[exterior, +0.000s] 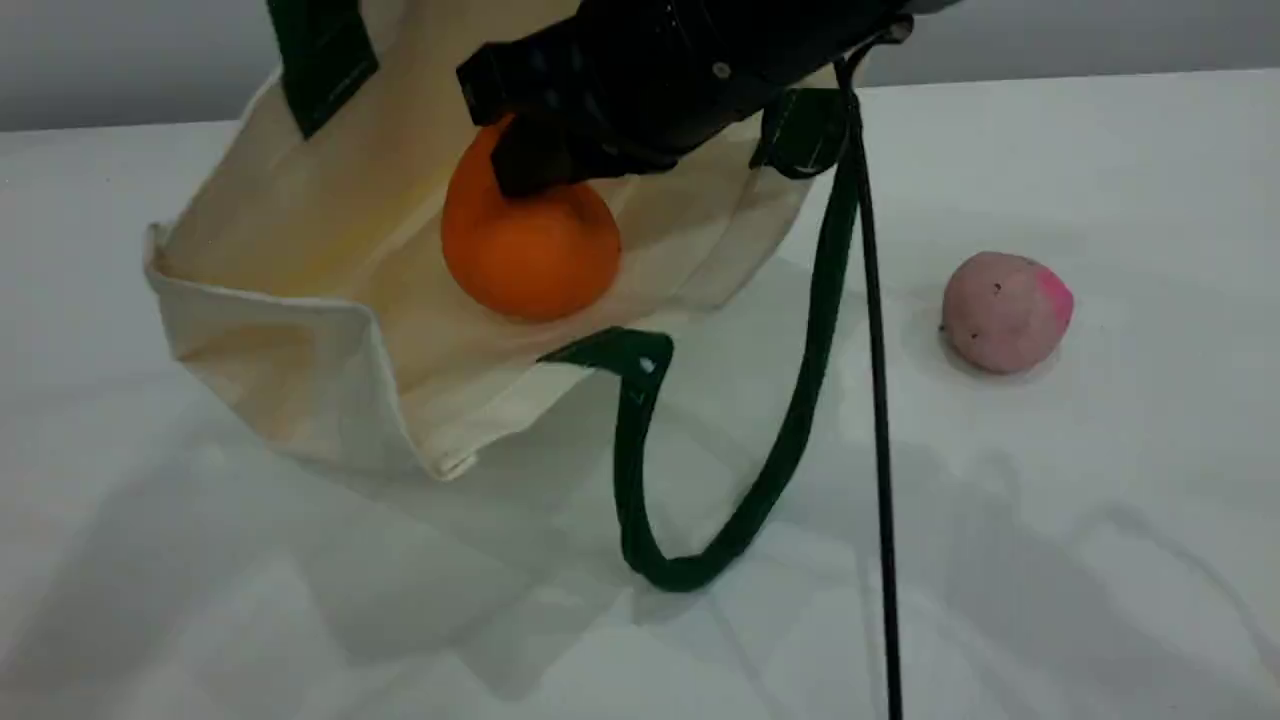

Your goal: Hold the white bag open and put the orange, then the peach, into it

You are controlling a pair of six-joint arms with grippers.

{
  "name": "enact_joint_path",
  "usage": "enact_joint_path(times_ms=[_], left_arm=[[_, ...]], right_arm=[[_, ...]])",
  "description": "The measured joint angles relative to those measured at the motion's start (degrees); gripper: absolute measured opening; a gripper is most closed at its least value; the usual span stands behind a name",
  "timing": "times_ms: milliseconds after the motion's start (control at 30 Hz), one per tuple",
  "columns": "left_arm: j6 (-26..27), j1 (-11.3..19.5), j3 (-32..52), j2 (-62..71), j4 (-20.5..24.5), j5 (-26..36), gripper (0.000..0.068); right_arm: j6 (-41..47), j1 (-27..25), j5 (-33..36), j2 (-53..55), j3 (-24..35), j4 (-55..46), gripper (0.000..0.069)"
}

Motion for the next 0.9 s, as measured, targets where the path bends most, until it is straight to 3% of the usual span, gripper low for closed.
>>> enact_joint_path(times_ms=[533,633,900], left_arm=[[1.26,0.00,0.00,0.04,-1.74,0.00,0.0071],[1.26,0.00,0.00,0.04,-1.74,0.00,0.0071],[1.47,0.00,0.00,0.06,-0.86,0.00,0.0071]], right_arm=[[-1.15,0.00,-0.26,0.67,-2.31,0.30,0.0047],[-1.50,0.00,-0.20,0.67,-2.31,0.24,0.0123],[-1.45,0.00,0.06,-0.79,-2.20,0.32,0.0493]])
